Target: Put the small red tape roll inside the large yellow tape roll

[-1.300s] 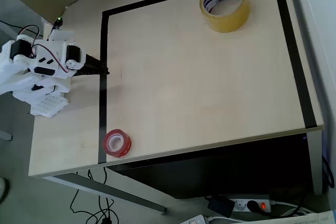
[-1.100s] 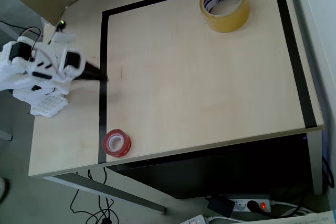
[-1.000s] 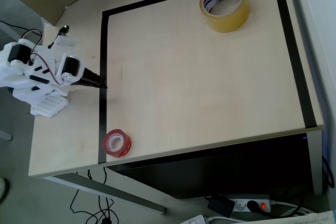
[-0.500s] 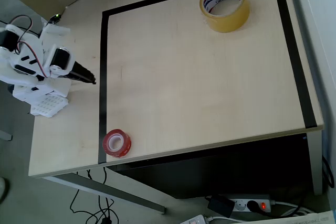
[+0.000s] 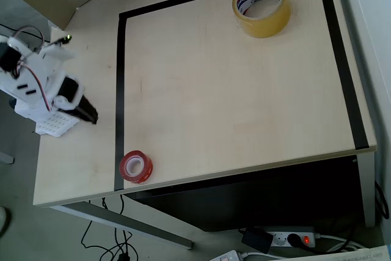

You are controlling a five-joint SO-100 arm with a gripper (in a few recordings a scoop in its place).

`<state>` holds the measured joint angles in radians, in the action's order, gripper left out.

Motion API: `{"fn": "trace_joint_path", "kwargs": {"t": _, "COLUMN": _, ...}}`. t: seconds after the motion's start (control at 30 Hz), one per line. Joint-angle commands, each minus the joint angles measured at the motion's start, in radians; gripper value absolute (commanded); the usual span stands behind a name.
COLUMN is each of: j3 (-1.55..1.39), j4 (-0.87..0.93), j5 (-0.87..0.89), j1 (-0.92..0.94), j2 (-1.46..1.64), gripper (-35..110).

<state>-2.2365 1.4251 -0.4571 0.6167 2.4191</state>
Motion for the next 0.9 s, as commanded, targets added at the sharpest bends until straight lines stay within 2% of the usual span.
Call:
{"fn": "trace_joint_path", "kwargs": {"t": 0.0, "j3": 0.014, "j4": 0.028, "j5": -0.178, "j1": 0.092, "j2": 0.005, "gripper": 3}}
{"fn": "trace_joint_path", "kwargs": {"t": 0.23, "j3": -0.006, "j4": 0.026, "j5": -0.400, "j1": 0.285, "j2": -0.060, "gripper": 14}}
{"fn": "trace_joint_path", "kwargs": {"t": 0.5, "j3": 0.017, "j4": -0.069, "j5": -0.520, "j1": 0.446, "j2": -0.222, "gripper": 18}}
{"fn": "trace_joint_path", "kwargs": {"t": 0.87, "j3": 0.017, "j4": -0.253, "j5": -0.492, "j1": 0.348, "j2": -0.360, "gripper": 18}}
